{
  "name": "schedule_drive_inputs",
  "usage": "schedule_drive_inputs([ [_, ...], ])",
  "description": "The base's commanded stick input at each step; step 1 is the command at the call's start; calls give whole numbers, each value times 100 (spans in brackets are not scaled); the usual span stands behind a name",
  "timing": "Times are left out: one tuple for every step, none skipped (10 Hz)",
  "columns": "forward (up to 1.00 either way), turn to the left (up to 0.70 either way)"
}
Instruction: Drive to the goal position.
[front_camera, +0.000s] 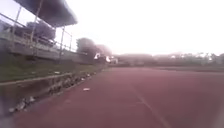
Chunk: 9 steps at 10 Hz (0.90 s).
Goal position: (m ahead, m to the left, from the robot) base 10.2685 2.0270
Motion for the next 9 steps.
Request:
schedule_drive_inputs([
  [70,0],
  [70,0],
  [70,0],
  [70,0],
  [70,0],
  [70,0],
  [70,0],
  [70,0],
  [70,-2],
])
